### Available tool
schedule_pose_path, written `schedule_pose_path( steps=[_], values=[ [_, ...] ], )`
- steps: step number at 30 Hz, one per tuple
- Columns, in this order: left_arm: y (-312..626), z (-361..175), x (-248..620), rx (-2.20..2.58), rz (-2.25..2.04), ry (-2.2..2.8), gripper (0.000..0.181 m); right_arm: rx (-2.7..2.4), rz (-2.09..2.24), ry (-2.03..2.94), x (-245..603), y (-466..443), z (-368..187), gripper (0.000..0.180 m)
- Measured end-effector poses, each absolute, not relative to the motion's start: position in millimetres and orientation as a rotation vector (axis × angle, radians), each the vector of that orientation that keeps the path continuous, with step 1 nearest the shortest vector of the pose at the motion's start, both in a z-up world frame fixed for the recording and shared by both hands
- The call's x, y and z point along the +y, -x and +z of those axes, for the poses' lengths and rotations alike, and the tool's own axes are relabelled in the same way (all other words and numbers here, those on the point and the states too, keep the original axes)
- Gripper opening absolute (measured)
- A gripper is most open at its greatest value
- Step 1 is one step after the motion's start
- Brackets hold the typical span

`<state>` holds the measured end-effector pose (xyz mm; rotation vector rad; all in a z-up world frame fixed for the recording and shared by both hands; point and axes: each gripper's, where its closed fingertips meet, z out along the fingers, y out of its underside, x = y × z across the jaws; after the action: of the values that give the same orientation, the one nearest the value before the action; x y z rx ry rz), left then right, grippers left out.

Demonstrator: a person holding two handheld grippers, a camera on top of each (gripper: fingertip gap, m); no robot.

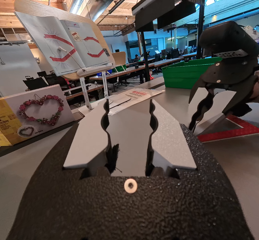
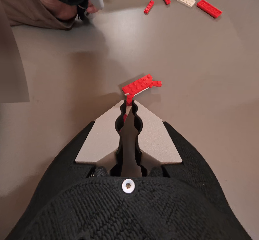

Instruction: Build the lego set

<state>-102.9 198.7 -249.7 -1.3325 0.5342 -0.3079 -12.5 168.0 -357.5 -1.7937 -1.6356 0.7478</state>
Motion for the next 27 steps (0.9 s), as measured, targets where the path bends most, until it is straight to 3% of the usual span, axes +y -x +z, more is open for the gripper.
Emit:
schedule_pose_path(
  steps=[15, 20, 27],
  values=[
    [93.9, -253.5, 194.8, 0.601, -0.267, 1.323, 0.054, -1.576, 0.712, 1.870, 162.6, 7.4, -359.6, 0.006],
    [93.5, -253.2, 194.3, 0.605, -0.265, 1.320, 0.054, -1.537, 0.755, 1.882, 164.4, 6.6, -352.1, 0.022],
    [93.6, -253.3, 194.4, 0.604, -0.269, 1.321, 0.054, -1.474, 0.751, 1.906, 181.9, -8.1, -342.5, 0.024]
  ],
)
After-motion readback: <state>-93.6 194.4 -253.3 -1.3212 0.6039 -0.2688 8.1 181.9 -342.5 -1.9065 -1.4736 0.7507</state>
